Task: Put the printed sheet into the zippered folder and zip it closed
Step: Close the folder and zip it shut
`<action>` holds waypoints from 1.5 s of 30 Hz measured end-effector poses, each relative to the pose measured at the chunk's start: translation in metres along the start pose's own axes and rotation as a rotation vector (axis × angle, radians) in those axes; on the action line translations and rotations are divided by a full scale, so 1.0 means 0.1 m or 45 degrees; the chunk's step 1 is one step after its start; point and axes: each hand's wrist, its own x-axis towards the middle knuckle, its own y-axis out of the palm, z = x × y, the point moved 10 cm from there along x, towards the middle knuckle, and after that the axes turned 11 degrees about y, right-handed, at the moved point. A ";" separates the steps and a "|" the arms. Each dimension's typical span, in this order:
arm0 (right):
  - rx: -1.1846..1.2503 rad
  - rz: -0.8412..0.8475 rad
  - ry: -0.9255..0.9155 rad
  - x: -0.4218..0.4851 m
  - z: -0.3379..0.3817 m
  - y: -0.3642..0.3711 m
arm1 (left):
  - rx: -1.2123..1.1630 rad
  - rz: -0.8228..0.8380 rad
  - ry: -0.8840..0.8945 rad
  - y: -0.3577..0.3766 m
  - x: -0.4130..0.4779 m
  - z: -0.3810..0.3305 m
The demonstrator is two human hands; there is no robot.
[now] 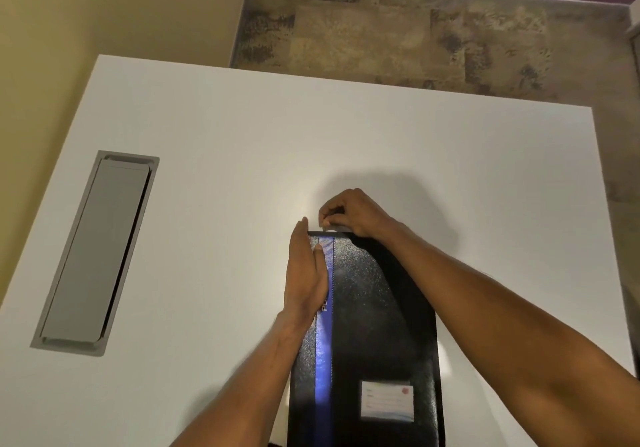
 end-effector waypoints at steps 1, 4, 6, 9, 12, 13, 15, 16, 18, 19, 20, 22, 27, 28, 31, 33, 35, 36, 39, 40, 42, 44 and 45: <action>0.010 -0.009 -0.001 0.02 0.04 0.03 | -0.012 -0.003 0.013 0.00 0.01 -0.02; 0.028 -0.061 0.032 0.06 0.10 0.10 | -0.066 -0.034 0.076 -0.01 0.06 -0.09; 0.047 -0.099 0.082 0.06 0.08 0.13 | -0.085 -0.047 0.103 -0.03 0.08 -0.14; 0.093 -0.123 0.112 -0.01 0.06 0.13 | -0.071 -0.019 0.111 -0.04 0.09 -0.16; 0.198 -0.182 0.181 -0.14 0.00 0.03 | 0.005 0.021 0.082 -0.03 0.05 -0.16; 0.297 -0.211 0.235 -0.22 -0.06 -0.01 | 0.041 0.028 0.068 -0.04 0.03 -0.15; 0.418 -0.355 0.311 -0.47 -0.18 -0.14 | 0.129 0.046 0.072 -0.08 -0.03 -0.16; 0.400 -0.471 0.315 -0.64 -0.24 -0.21 | 0.177 0.055 0.092 -0.10 -0.06 -0.18; 0.363 -0.676 0.319 -1.06 -0.39 -0.26 | 0.233 0.064 0.163 -0.13 -0.16 -0.26; 0.346 -0.735 0.341 -1.28 -0.48 -0.23 | 0.251 0.065 0.201 -0.15 -0.23 -0.30; 0.317 -0.772 0.368 -1.49 -0.56 -0.18 | 0.269 0.063 0.236 -0.15 -0.30 -0.34; 0.226 -0.821 0.420 -1.87 -0.72 -0.03 | 0.304 0.047 0.271 -0.17 -0.48 -0.38; 0.013 -0.812 0.695 -2.62 -1.11 0.42 | 0.311 -0.026 0.207 -0.27 -0.98 -0.29; 0.023 -0.792 0.737 -2.74 -1.17 0.51 | 0.331 -0.008 0.142 -0.26 -1.08 -0.20; 0.104 -0.741 0.803 -2.99 -1.31 0.71 | 0.339 0.054 -0.059 -0.24 -1.39 0.02; 0.168 -0.715 0.849 -3.11 -1.37 0.79 | 0.382 0.062 -0.135 -0.24 -1.55 0.11; 0.200 -0.669 0.897 -3.17 -1.44 0.87 | 0.413 0.067 -0.228 -0.26 -1.64 0.21; 0.214 -0.644 0.910 -3.19 -1.47 0.90 | 0.408 0.065 -0.262 -0.26 -1.67 0.25; 0.278 -0.592 0.892 -3.18 -1.51 0.93 | 0.337 0.063 -0.303 -0.25 -1.69 0.30; 0.297 -0.588 0.885 -3.17 -1.53 0.92 | 0.308 0.060 -0.315 -0.24 -1.68 0.31; 0.317 -0.587 0.896 -3.16 -1.56 0.90 | 0.232 0.018 -0.349 -0.25 -1.64 0.34; 0.323 -0.594 0.920 -3.16 -1.57 0.88 | 0.127 -0.053 -0.413 -0.27 -1.61 0.37; 0.319 -0.604 0.927 -3.15 -1.57 0.86 | 0.079 -0.077 -0.432 -0.29 -1.60 0.39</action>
